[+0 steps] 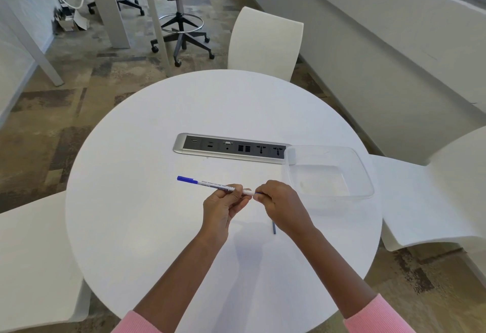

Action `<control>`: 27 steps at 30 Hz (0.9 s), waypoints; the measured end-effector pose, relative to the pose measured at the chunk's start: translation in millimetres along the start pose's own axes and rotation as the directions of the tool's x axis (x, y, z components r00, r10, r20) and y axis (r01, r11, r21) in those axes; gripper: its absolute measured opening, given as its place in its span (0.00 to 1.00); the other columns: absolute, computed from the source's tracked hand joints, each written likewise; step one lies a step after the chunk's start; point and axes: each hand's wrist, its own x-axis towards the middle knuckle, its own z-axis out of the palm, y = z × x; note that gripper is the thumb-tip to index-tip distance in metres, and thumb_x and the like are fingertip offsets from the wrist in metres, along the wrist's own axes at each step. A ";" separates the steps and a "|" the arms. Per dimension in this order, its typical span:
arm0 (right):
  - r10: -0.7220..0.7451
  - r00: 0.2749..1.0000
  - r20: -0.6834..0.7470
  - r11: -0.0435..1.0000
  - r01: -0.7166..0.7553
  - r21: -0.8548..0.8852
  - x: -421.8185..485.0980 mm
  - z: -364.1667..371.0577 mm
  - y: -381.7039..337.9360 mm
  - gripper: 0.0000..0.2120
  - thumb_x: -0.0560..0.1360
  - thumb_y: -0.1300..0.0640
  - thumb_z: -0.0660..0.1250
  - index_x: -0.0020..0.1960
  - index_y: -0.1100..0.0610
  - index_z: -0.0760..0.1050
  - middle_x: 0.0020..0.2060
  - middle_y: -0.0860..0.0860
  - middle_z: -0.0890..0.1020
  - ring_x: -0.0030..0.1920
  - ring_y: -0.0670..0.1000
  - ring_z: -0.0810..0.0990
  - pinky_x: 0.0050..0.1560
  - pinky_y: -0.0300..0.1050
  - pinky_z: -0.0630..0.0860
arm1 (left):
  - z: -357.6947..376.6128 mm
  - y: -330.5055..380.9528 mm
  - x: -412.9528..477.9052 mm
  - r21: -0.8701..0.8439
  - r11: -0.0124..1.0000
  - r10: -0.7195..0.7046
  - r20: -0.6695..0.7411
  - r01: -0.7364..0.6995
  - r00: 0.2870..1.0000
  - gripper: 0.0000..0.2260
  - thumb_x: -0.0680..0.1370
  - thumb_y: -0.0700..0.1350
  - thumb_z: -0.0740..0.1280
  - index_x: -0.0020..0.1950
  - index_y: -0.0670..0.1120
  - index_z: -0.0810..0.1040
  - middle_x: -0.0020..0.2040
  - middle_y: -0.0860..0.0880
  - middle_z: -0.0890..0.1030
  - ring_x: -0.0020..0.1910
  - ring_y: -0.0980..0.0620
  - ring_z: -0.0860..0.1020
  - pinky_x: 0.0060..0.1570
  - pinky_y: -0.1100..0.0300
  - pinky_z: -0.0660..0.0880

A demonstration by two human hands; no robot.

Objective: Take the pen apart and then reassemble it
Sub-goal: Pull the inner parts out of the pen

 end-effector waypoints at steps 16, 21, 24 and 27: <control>0.256 0.929 0.267 0.771 -0.363 0.524 2.4 -7.6 2.6 0.17 0.79 0.57 0.56 0.35 0.58 0.76 0.27 0.51 0.74 0.27 0.46 0.70 0.30 0.33 0.69 | 1.1 0.4 2.0 0.018 0.999 0.026 0.024 -0.026 0.999 0.03 0.75 0.35 0.65 0.43 0.38 0.77 0.39 0.43 0.82 0.34 0.54 0.83 0.38 0.66 0.80; 0.136 0.991 0.001 0.955 -0.132 0.264 -6.3 1.5 2.2 0.04 0.74 0.58 0.65 0.47 0.57 0.75 0.32 0.50 0.74 0.31 0.44 0.69 0.35 0.34 0.65 | -0.9 3.7 3.2 -0.028 0.999 0.020 -0.001 -0.020 1.000 0.03 0.75 0.34 0.65 0.43 0.37 0.78 0.36 0.44 0.83 0.34 0.52 0.83 0.37 0.66 0.80; 0.026 0.996 -0.082 0.996 -0.019 0.086 -5.6 5.5 4.2 0.05 0.74 0.59 0.65 0.48 0.58 0.75 0.35 0.51 0.75 0.35 0.45 0.69 0.36 0.32 0.64 | -1.0 3.2 2.7 -0.031 0.999 0.017 -0.003 -0.017 1.000 0.03 0.75 0.34 0.65 0.44 0.37 0.78 0.35 0.45 0.83 0.34 0.52 0.83 0.37 0.66 0.80; -0.069 0.987 -0.142 0.996 0.061 -0.058 -4.2 7.8 5.8 0.07 0.73 0.59 0.62 0.44 0.61 0.76 0.35 0.56 0.77 0.37 0.54 0.72 0.36 0.37 0.63 | -0.7 2.1 2.3 -0.031 0.999 0.012 -0.007 -0.012 1.000 0.02 0.75 0.34 0.65 0.44 0.37 0.78 0.36 0.44 0.83 0.33 0.53 0.83 0.37 0.66 0.80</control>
